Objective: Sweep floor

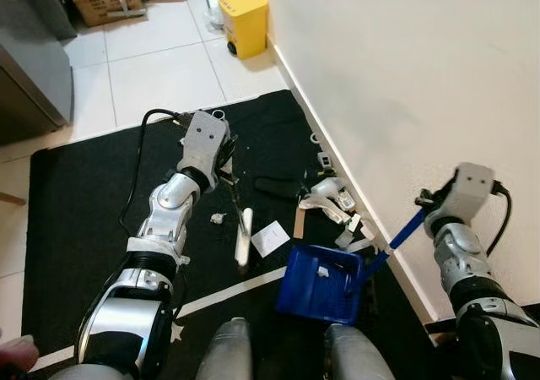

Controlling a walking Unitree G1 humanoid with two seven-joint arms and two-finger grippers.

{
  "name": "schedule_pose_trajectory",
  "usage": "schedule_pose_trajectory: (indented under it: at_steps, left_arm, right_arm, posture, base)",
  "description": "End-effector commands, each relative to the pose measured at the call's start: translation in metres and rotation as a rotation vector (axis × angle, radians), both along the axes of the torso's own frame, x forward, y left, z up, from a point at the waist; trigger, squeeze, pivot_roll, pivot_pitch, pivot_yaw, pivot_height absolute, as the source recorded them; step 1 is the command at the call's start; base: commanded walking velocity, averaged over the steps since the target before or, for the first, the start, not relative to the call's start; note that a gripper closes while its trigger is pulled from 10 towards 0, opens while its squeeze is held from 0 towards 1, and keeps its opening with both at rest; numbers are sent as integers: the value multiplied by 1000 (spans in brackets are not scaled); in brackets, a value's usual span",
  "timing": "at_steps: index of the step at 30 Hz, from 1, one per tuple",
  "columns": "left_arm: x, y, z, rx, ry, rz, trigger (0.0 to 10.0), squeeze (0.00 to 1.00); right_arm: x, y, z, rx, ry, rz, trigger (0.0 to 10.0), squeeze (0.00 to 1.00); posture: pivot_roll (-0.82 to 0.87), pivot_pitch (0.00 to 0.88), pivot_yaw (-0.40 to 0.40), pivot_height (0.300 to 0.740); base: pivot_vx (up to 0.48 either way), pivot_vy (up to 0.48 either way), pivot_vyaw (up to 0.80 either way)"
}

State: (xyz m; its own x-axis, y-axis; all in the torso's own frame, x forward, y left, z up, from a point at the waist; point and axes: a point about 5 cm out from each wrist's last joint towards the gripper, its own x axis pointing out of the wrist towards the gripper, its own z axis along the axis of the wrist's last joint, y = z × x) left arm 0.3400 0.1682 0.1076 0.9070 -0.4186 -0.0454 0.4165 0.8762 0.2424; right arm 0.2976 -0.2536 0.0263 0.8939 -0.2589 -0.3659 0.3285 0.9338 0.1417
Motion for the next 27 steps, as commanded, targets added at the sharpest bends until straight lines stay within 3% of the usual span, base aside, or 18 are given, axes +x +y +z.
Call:
schedule_pose_trajectory:
  at_steps: [1,6,8,10,14,15,17,20,27]
  left_arm:
    - [-1,-4,3,-61,-3,-1,10000,0]
    - [-6,-4,-5,-87,36,20,10000,0]
    - [-9,-5,-5,-90,39,6,10000,0]
    - [-10,-5,-5,-90,40,3,10000,0]
    - [-13,-3,-5,-42,33,-23,10000,0]
    - [-13,-3,-5,-42,33,-23,10000,0]
    - [-12,0,-5,-70,52,11,10000,0]
    - [-12,2,-7,-109,76,40,10000,0]
    - [-14,8,-17,-149,152,118,10000,0]
  right_arm:
    - [3,-2,4,50,-17,-12,10000,0]
    - [0,-14,2,34,52,2,10000,0]
    - [-9,-23,-5,28,123,13,10000,0]
    - [-11,-25,-6,28,134,15,10000,0]
    - [-28,-46,-11,-14,202,-10,10000,0]
    - [-28,-46,-11,-14,202,-10,10000,0]
    - [-36,-68,-2,-24,130,-144,10000,0]
    - [-38,-76,4,-29,76,-204,10000,0]
    - [-37,-74,5,-50,60,-196,10000,0]
  posture:
    - [33,29,11,740]
    - [28,21,12,740]
    - [27,19,12,740]
    - [27,19,12,740]
    - [24,26,13,740]
    - [24,26,13,740]
    - [19,33,20,740]
    - [15,37,25,740]
    - [14,44,26,740]
  base:
    - [0,0,0]
    - [0,0,0]
    - [0,0,0]
    - [0,0,0]
    - [0,0,0]
    - [0,0,0]
    - [0,0,0]
    - [0,0,0]
    - [0,0,0]
